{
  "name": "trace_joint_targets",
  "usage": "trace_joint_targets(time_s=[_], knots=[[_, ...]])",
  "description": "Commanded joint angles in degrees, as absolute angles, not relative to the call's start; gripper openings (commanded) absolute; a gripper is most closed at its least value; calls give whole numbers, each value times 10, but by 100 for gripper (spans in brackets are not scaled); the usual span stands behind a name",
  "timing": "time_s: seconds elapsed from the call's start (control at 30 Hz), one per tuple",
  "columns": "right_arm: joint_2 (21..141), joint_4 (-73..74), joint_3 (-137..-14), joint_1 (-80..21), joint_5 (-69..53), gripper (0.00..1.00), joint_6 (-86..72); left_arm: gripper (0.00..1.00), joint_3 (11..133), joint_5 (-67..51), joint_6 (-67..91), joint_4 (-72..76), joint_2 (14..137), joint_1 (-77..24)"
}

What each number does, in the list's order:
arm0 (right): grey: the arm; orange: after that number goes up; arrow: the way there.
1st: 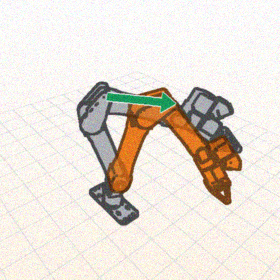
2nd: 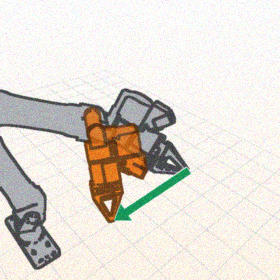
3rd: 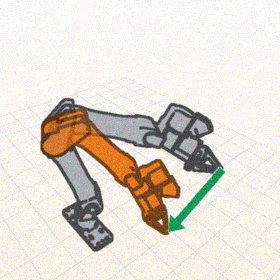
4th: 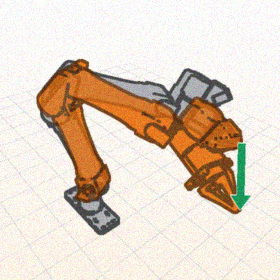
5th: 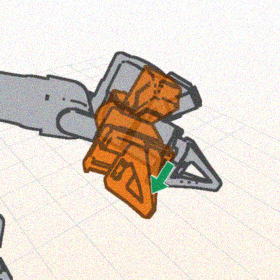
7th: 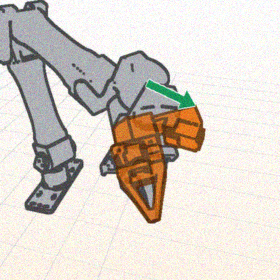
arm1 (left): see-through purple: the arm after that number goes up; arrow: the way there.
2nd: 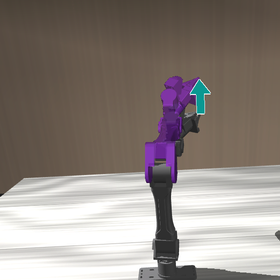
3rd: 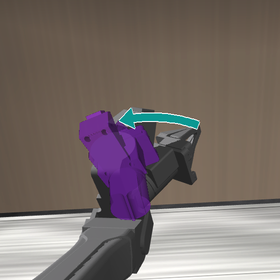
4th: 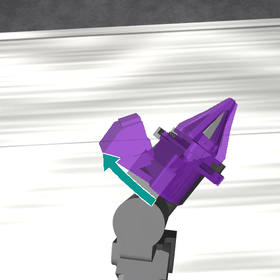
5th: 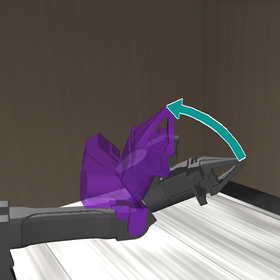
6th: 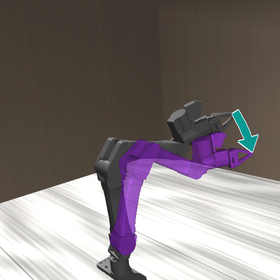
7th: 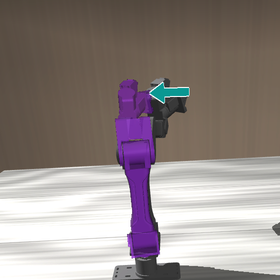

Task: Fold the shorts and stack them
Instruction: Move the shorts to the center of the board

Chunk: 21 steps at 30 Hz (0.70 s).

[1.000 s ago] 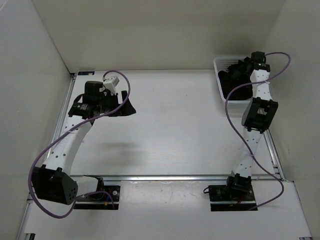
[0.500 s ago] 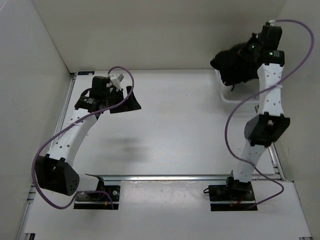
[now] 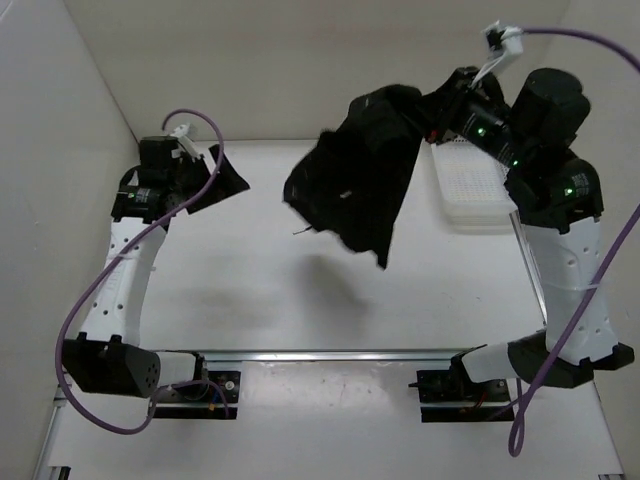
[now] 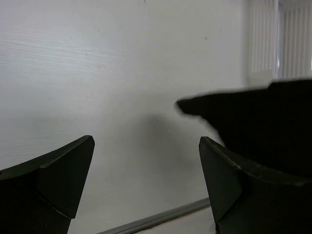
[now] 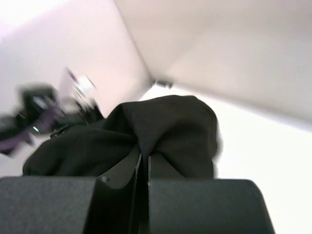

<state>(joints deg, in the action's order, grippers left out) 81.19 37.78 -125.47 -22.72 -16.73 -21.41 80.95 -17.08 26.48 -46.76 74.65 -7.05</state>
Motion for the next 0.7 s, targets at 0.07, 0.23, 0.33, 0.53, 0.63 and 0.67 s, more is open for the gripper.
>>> trace_joint_targets(time_s=[0.07,0.23,0.33,0.53,0.63,0.67], knots=[[786,383,-1046,-220,-171,2,-206,100,869,-134,272,-518,706,-15],[893,421,-949,-198,-110,100,-183,100,869,-155,266,-524,718,-15],[874,426,-893,-198,-67,100,-188,98,848,-149,253,-535,718,-49],[759,387,-774,-209,-54,58,-226,32,695,-138,288,-510,699,-155],[727,387,-696,-233,-54,28,-251,26,599,-106,354,-496,672,-202],[714,387,-676,-240,-54,25,-259,33,576,-88,374,-496,653,-208]])
